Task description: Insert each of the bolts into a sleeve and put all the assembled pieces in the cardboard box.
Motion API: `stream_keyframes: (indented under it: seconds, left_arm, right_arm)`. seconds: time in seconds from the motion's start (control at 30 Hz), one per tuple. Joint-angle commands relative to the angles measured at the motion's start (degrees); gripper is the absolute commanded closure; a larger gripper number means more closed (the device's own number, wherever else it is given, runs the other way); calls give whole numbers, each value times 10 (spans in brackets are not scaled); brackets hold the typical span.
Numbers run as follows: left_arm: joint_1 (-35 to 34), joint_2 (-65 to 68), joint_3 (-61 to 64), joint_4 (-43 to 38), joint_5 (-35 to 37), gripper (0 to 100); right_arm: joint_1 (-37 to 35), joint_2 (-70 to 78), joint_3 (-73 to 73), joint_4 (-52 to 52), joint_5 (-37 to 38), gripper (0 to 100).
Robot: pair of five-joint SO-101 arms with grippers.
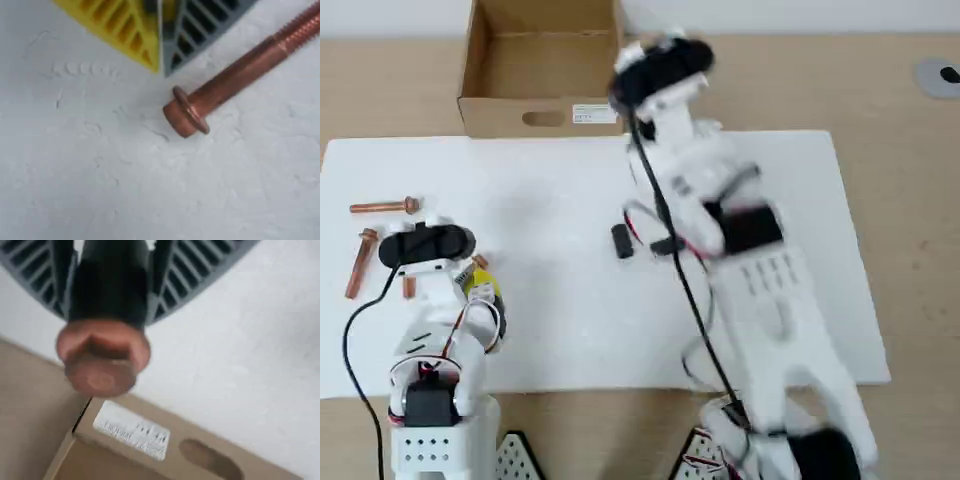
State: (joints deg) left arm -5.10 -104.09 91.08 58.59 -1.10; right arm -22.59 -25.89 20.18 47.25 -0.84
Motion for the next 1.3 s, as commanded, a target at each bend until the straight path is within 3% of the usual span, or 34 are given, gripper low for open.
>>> stream_keyframes:
  seconds: [0.0, 0.73, 0.87, 1.03, 1.27]
  left_arm:
    - [-5, -3, 1, -9, -5, 998]
    - [-5, -4, 1, -6, -3, 998]
    - [-5, -4, 1, -6, -3, 998]
    - [-5, -4, 1, -6, -3, 998]
    - [-5, -4, 1, -5, -3, 998]
  right_arm:
    - [6, 116, -145, -18, 28, 989]
    - [0, 801, -947, -15, 227, 986]
    - [-10, 870, -1034, -14, 241, 966]
    - [-20, 906, -1071, -11, 241, 830]
    - [-29, 909, -1069, -10, 240, 825]
